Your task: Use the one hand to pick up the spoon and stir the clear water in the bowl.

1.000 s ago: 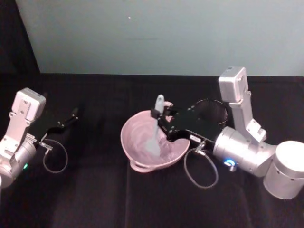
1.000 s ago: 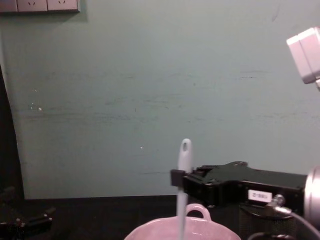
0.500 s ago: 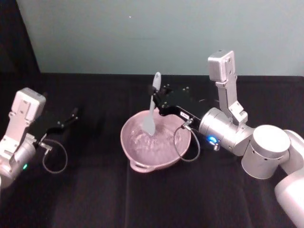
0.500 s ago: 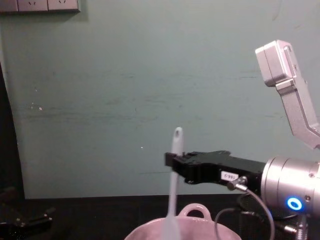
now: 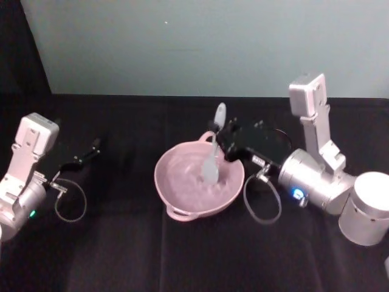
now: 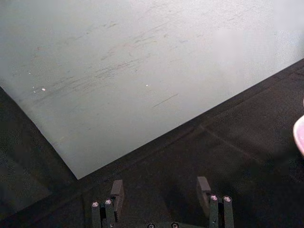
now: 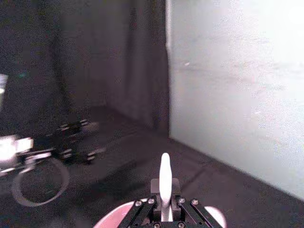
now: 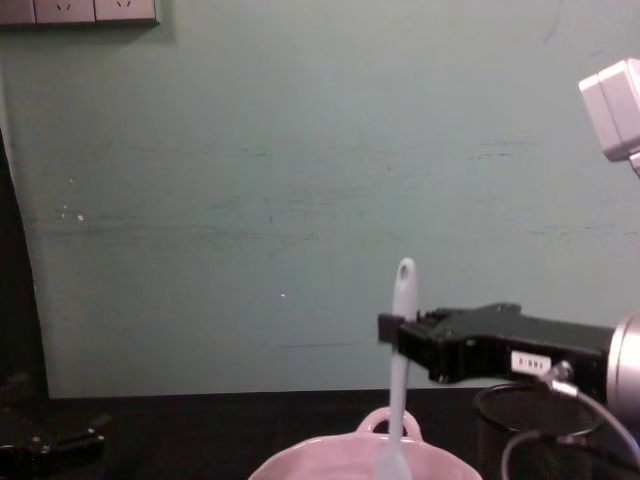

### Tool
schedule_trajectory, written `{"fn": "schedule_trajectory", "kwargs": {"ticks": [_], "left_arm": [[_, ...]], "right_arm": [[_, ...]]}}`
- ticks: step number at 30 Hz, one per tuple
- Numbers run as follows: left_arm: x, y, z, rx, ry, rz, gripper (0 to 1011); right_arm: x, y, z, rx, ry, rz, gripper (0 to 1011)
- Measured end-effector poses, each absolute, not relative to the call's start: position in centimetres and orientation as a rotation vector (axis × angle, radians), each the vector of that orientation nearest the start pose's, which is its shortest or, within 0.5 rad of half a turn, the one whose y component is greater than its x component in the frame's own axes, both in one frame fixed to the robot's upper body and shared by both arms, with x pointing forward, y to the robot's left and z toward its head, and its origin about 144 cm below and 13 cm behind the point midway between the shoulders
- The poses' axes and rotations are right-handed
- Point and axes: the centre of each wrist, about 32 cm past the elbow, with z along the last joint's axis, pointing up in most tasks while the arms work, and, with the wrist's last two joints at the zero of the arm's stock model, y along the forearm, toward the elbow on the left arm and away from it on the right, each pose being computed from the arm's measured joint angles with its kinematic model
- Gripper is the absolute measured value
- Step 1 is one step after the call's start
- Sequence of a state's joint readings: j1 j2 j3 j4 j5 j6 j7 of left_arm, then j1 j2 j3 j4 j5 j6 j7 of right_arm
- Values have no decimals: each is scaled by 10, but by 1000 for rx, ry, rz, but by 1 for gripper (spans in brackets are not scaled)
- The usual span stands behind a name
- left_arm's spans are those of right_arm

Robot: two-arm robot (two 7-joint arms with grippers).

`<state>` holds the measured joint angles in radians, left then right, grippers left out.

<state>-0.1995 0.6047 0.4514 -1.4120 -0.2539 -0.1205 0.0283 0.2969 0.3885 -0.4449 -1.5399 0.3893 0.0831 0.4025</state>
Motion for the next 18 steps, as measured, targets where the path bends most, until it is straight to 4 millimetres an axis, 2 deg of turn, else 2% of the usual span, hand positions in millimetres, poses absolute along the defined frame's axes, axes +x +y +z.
{"fn": "schedule_trajectory", "kwargs": {"ticks": [3, 8, 13, 18], "left_arm": [[489, 310, 1140, 304, -285, 1248, 1011], [489, 310, 1140, 304, -285, 1248, 1011], [489, 310, 1140, 304, -285, 1248, 1011], [489, 310, 1140, 304, -285, 1248, 1011]], "right_arm": [[503, -206, 1199, -71, -20, -720, 112], [500, -188, 1194, -64, 14, -666, 112], [510, -169, 1189, -29, 9, -658, 112], [527, -163, 1183, -14, -25, -714, 112]]}}
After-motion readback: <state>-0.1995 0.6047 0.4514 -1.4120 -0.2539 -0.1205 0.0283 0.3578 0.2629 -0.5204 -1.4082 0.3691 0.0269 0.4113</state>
